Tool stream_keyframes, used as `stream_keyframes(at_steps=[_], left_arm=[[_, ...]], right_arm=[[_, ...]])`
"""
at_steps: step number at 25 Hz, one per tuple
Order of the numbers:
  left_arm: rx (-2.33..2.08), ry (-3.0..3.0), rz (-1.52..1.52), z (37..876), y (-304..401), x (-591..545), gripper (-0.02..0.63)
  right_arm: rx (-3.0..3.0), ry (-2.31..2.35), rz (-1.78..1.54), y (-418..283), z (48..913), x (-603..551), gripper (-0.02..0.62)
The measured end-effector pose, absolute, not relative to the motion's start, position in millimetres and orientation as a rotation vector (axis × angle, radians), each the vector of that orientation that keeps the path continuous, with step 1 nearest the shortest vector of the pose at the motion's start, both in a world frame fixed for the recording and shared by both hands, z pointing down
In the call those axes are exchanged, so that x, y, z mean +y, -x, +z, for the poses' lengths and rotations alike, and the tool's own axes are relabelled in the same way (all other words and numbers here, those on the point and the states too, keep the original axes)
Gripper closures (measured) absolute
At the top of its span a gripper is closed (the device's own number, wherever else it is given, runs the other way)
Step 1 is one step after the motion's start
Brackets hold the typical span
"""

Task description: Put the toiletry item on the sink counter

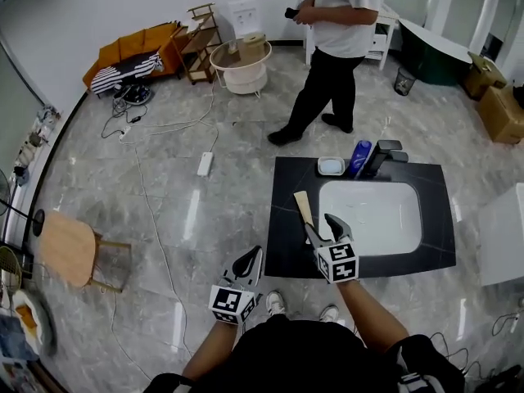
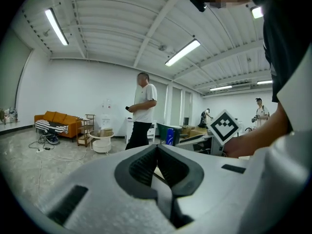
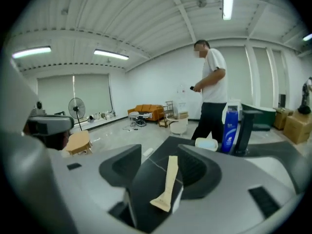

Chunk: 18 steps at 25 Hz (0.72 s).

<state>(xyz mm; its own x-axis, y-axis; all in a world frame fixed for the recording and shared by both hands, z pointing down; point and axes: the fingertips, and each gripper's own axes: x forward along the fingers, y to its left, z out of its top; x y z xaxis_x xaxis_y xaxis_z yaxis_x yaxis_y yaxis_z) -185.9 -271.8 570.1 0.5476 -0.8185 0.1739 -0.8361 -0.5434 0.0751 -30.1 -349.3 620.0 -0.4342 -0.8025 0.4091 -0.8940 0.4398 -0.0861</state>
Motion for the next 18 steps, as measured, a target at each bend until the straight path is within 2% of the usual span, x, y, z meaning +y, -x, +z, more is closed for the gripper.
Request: stream_keyframes(at_steps=[4,10,18], left_arm=[[-1.421,-2.674,0.164,554.5,176.5,-280.0,0.600],[-1.451,-2.696,0.133,537.0,170.2,-286.1,0.600],[-1.433,-2.726,0.090,517.5,145.4,-276.4,0.600]], right_arm=[[-2.466,-1.492,0.228,16.1,566.5,-332.5,0.391],[-2.492,-1.597,0.106,-20.4,514.2,-306.0,0.589],[-2.483,-1.606,-0.004,-46.3,482.8,-278.3,0.591]])
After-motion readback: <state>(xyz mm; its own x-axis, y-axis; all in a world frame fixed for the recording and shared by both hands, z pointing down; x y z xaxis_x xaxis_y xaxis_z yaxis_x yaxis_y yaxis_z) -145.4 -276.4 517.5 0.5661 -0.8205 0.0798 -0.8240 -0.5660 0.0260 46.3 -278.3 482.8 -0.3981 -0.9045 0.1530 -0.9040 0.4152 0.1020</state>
